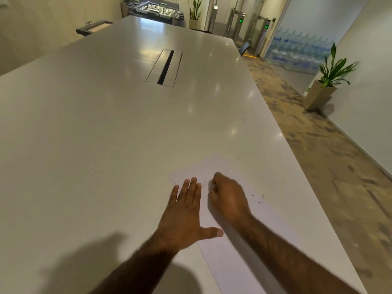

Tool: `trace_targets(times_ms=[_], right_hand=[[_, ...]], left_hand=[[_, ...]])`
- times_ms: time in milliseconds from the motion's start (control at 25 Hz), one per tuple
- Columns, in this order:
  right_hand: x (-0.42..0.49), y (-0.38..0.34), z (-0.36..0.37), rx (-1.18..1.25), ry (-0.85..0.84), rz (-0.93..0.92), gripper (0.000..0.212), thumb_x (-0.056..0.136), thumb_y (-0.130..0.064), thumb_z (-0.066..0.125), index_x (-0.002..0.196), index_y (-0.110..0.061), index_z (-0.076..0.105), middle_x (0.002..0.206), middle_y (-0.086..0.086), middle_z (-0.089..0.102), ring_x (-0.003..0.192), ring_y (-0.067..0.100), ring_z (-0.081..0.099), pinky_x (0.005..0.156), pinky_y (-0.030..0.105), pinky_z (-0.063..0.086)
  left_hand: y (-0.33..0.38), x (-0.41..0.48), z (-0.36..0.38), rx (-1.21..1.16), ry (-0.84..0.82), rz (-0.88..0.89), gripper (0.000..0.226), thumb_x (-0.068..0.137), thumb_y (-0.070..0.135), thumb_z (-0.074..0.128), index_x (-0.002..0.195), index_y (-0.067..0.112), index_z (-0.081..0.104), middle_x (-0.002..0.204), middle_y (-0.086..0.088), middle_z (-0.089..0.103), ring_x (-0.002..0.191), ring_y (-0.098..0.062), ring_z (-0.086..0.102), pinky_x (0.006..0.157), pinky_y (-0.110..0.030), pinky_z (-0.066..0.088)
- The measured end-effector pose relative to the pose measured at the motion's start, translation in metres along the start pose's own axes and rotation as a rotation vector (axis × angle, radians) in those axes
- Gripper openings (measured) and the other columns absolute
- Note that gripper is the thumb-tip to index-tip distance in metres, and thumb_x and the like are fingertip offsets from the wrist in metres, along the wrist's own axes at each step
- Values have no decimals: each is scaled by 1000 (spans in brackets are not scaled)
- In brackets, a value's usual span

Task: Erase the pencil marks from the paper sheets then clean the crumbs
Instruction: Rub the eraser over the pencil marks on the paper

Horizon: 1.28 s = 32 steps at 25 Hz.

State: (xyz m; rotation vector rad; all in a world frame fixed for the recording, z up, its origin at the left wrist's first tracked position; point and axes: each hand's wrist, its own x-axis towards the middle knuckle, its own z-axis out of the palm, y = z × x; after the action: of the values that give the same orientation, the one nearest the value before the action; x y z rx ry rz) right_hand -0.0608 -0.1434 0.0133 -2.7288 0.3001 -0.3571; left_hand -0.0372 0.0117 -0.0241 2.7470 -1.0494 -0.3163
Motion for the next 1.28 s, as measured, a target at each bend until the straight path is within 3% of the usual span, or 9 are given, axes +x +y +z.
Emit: trace_targets(times_ms=[120, 280, 400, 640, 800, 880, 1000, 1160, 1280], right_hand=[[29, 16, -14, 24, 7, 168, 15, 98, -14, 58, 83, -18, 55, 77, -2, 63, 67, 12, 59, 59, 25, 45], [19, 19, -3, 82, 39, 146, 17, 100, -19, 60, 84, -18, 57, 75, -5, 64, 67, 11, 61, 63, 30, 51], [26, 24, -11, 135, 37, 177, 18, 101, -22, 61, 83, -18, 59, 72, -7, 64, 66, 9, 61, 64, 30, 52], [-23, -6, 4, 40, -40, -167, 27, 92, -15, 52, 73, -29, 38, 59, -10, 46, 53, 9, 45, 47, 27, 36], [30, 13, -20, -55, 12, 13, 20, 98, -11, 54, 79, -14, 54, 70, 0, 61, 63, 18, 59, 58, 35, 48], [17, 2, -13, -39, 24, -61, 20, 98, -13, 56, 79, -18, 57, 68, -4, 61, 62, 12, 58, 60, 35, 52], [-16, -7, 2, -63, -56, -278, 20, 93, -15, 57, 76, -25, 52, 64, -11, 53, 57, 10, 50, 53, 33, 50], [31, 13, -13, -89, 51, -59, 31, 94, -8, 54, 69, -21, 42, 57, -9, 41, 52, 11, 43, 50, 29, 35], [4, -9, 4, -38, 35, -152, 29, 96, -15, 52, 70, -26, 45, 58, -10, 45, 53, 8, 46, 49, 28, 39]], left_hand=[[0, -1, 1, -15, -11, -8, 135, 62, 109, 12, 153, 19, -34, 163, -1, -39, 150, -21, -38, 122, -45, -25], [-7, -1, -4, -52, 61, -3, 133, 64, 107, 5, 164, 20, -16, 165, 5, -30, 157, -17, -23, 125, -39, -17], [-8, -3, -6, -55, 63, -26, 132, 64, 106, 6, 164, 22, -16, 168, 5, -29, 157, -17, -24, 127, -42, -14], [-7, -1, -1, -20, 47, -20, 127, 75, 99, 30, 156, 22, -29, 167, 1, -34, 153, -20, -33, 127, -47, -16], [-7, 1, -3, -35, 7, -28, 137, 65, 107, 20, 160, 20, -25, 164, 0, -37, 153, -23, -33, 127, -50, -15], [-7, 0, -3, -40, 21, -23, 135, 68, 105, 24, 161, 19, -25, 165, -1, -37, 153, -23, -33, 127, -49, -15], [-7, 0, -3, -22, 67, -14, 132, 73, 102, 27, 160, 18, -26, 164, -3, -38, 153, -23, -33, 125, -46, -20], [-7, 1, -1, -36, 30, -16, 137, 67, 106, 20, 158, 17, -29, 163, -2, -41, 150, -23, -38, 124, -46, -22], [-6, 0, -1, -34, 55, -22, 136, 67, 106, 19, 155, 17, -32, 165, -3, -38, 150, -22, -38, 123, -44, -23]])
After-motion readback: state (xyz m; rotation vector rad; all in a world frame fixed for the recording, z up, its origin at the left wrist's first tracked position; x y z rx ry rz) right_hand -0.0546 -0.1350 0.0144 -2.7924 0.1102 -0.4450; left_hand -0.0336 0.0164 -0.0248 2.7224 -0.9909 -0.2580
